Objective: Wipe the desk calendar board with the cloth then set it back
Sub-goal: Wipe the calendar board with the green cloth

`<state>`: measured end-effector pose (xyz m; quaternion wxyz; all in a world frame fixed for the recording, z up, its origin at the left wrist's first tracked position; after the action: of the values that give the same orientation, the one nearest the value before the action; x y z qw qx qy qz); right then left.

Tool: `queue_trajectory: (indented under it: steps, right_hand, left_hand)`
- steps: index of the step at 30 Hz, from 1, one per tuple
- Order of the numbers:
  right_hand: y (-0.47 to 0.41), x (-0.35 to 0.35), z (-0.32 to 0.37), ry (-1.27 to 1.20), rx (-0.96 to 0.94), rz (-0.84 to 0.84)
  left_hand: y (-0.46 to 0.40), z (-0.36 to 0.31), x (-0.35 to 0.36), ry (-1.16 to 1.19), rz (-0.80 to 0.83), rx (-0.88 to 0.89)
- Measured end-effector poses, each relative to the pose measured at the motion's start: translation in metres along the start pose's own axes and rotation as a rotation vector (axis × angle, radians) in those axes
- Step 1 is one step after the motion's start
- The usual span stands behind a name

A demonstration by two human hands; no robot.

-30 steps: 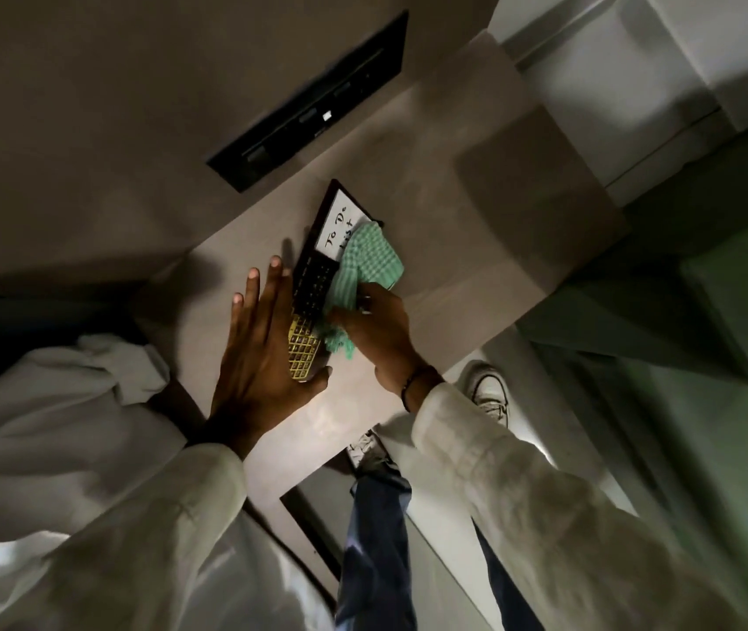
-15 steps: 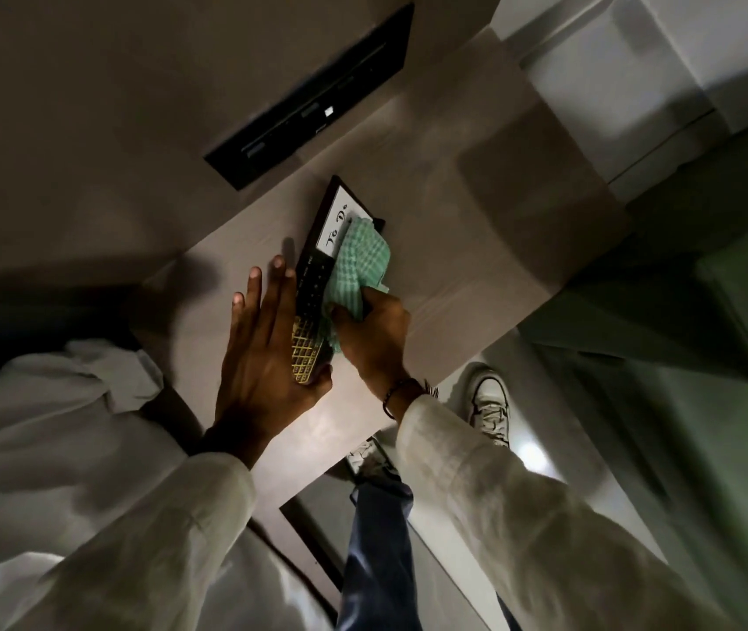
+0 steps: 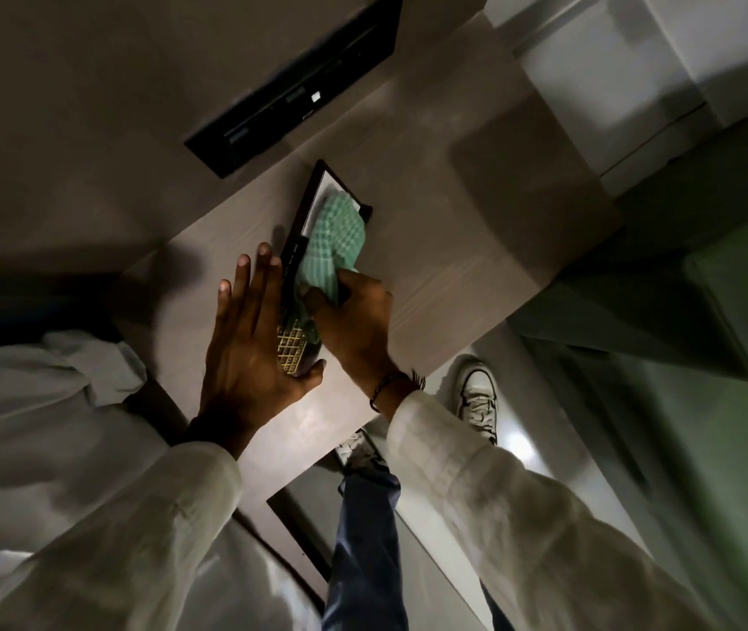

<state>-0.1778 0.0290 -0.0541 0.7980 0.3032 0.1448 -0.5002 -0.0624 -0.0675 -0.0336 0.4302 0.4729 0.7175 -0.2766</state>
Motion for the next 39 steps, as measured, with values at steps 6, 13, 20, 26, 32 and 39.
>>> queue_trajectory:
  steps: [6, 13, 20, 26, 32, 39]
  right_hand:
    - [-0.011, 0.001, -0.02, -0.005, 0.135, -0.014]
    - [-0.012, -0.001, -0.022, -0.032, 0.142, -0.031]
    - [-0.002, 0.007, -0.01, -0.031, 0.11, -0.04]
    - [-0.012, 0.008, -0.008, -0.064, 0.149, 0.048]
    - [-0.014, 0.006, -0.015, 0.012, 0.206, 0.071]
    - [-0.01, 0.01, -0.008, -0.038, 0.181, 0.059]
  left_hand:
    - [-0.003, -0.008, -0.005, 0.005, 0.022, 0.0]
    - [-0.005, -0.012, -0.004, 0.038, -0.005, -0.022]
    - [0.003, -0.008, 0.0, 0.044, -0.042, -0.011]
    - [-0.002, -0.007, 0.0, 0.054, -0.031, -0.033]
    - [-0.002, -0.005, -0.001, 0.047, -0.005, -0.058]
    - [-0.002, -0.001, 0.002, 0.028, -0.033, -0.041]
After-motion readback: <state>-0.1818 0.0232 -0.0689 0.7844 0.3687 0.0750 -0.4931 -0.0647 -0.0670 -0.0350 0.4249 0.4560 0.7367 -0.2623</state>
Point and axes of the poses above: each hand's wrist, its own y-axis away from the middle knuckle, its own x-axis out of the palm, z = x × y, the point moved 8 cm from there along -y, towards the middle knuckle, and after that the axes turned 11 degrees about y, right-handed, at the moved point
